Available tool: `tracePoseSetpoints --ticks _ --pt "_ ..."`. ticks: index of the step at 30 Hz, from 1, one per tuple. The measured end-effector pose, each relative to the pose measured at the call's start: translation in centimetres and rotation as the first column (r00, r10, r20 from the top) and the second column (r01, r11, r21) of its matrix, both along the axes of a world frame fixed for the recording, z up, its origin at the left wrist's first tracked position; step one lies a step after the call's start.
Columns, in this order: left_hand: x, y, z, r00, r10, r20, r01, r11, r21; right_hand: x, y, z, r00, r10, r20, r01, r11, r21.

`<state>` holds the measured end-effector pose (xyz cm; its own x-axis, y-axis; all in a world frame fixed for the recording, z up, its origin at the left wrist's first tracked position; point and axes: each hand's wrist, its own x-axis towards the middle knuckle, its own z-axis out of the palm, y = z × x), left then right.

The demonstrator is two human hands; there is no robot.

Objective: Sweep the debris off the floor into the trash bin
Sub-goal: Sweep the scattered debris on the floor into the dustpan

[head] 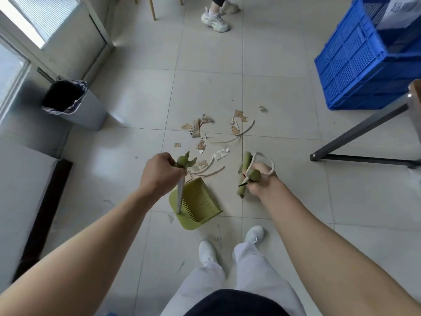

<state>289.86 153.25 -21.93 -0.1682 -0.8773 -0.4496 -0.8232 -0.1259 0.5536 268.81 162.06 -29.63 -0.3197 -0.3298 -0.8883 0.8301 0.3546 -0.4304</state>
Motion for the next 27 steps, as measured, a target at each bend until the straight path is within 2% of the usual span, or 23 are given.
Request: tracePoseSetpoints --ticks 3,6,9,12,15,17,20,22,24,27 --pt "2.5 -0.4 0.2 0.999 0.038 0.002 -0.038 0.999 -0.013 2.0 -0.5 0.4 0.997 -0.062 0.054 0.059 0.997 0.056" --pt "4.6 -0.6 0.2 0.997 0.077 0.001 -0.077 0.997 -0.018 5.0 -0.7 -0.2 0.983 -0.106 0.148 0.101 0.994 0.039" --pt "6.2 -0.8 0.1 0.994 0.104 0.015 -0.104 0.994 -0.03 7.7 -1.7 -0.3 0.989 -0.012 0.148 0.012 1.0 0.004" --pt "7.2 -1.0 -0.3 0.992 0.126 0.023 -0.125 0.992 -0.034 6.9 -2.1 0.0 0.987 -0.006 0.158 0.019 0.997 -0.081" --pt "7.7 -1.4 -0.5 0.99 0.135 0.032 -0.134 0.99 -0.035 5.2 -1.9 0.1 0.956 -0.057 0.287 0.081 0.994 -0.074" --pt "7.6 -1.6 -0.3 0.991 0.129 0.039 -0.128 0.991 -0.034 5.4 -2.4 0.6 0.963 -0.003 0.27 0.023 0.997 -0.073" --pt "7.6 -1.9 -0.1 0.992 0.128 0.021 -0.127 0.991 -0.034 6.3 -3.4 1.9 0.992 0.069 0.109 -0.063 0.997 -0.052" --pt "7.6 -2.1 0.0 0.992 0.125 0.01 -0.125 0.992 -0.028 6.3 -3.5 2.2 0.998 0.053 0.022 -0.052 0.998 -0.039" --pt "7.6 -2.1 0.1 0.992 0.128 -0.002 -0.128 0.991 -0.026 5.8 -3.5 1.4 1.0 0.007 0.024 -0.007 1.0 -0.027" --pt "7.7 -2.0 -0.1 0.99 0.139 -0.001 -0.139 0.99 -0.026 6.1 -3.4 -0.6 0.994 -0.021 0.107 0.02 1.0 0.01"
